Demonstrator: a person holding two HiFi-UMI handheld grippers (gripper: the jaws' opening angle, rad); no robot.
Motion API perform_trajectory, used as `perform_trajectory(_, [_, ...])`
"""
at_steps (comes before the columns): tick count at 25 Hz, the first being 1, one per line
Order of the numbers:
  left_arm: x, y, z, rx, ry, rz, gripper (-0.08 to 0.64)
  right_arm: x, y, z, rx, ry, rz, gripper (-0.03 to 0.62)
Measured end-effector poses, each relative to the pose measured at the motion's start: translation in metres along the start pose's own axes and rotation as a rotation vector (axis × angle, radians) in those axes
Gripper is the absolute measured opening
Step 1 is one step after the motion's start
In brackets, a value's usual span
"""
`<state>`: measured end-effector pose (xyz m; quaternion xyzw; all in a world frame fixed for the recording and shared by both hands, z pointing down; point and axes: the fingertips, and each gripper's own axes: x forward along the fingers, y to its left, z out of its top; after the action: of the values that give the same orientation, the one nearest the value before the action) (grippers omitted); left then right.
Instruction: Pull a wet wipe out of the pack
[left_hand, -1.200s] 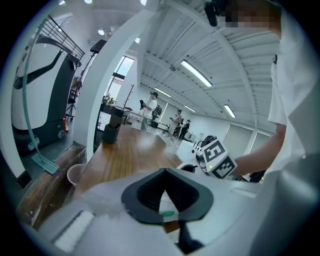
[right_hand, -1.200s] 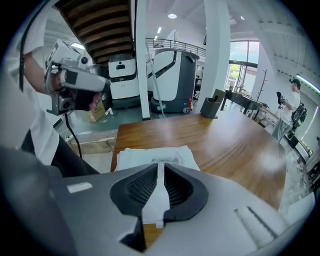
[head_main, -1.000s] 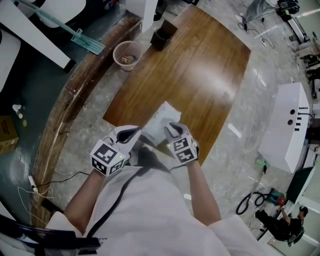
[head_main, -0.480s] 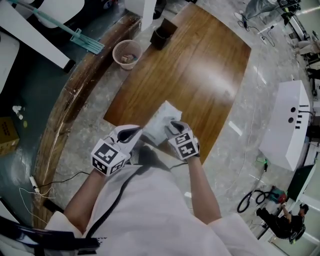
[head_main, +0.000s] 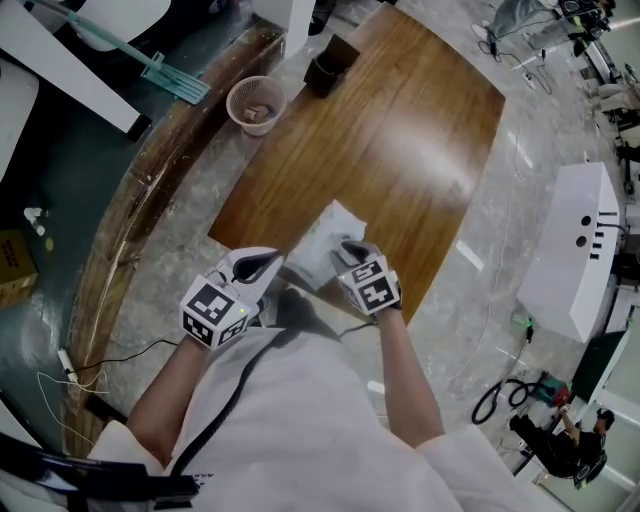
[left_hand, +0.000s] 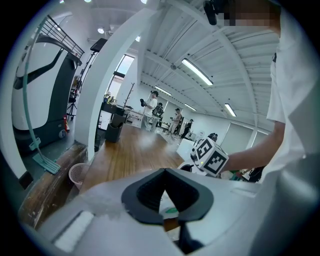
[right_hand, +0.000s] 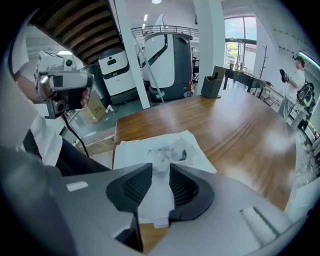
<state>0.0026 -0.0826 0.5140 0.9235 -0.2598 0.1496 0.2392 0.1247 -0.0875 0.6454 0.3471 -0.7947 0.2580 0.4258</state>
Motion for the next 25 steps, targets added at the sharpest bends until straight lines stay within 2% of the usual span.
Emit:
perform_trajectory(4, [-0.0005, 0.0006, 0.0002, -0.001, -0.003, 0.0, 0.006, -0.0031, 0.004, 0.0022, -0.047, 0.03, -0.015, 0.106])
perform_trajectory(9, [-0.0036, 0.0038, -0.001, -0.003, -0.002, 0.006, 0.006, -0.0021, 0.0005, 0.0006, -0.005, 0.03, -0.016, 0.104])
perform_trajectory(10, [-0.0044, 0.0045, -0.0011, -0.003, -0.001, 0.007, 0.006, -0.0025, -0.0011, 0.0009, -0.013, 0.033, -0.024, 0.09])
perform_trajectory(11, [-0.0053, 0.0052, -0.0012, -0.004, 0.0, 0.008, 0.006, -0.003, -0.0025, 0.0013, -0.025, 0.036, -0.032, 0.04])
perform_trajectory(12, [-0.006, 0.0059, -0.0014, -0.005, 0.0, 0.009, 0.006, -0.0035, -0.0033, 0.0015, -0.033, 0.039, -0.037, 0.02])
perform_trajectory(25, [-0.0094, 0.0072, -0.0026, -0.017, -0.017, 0.016, 0.006, -0.011, 0.0005, 0.0078, -0.057, 0.018, -0.042, 0.011])
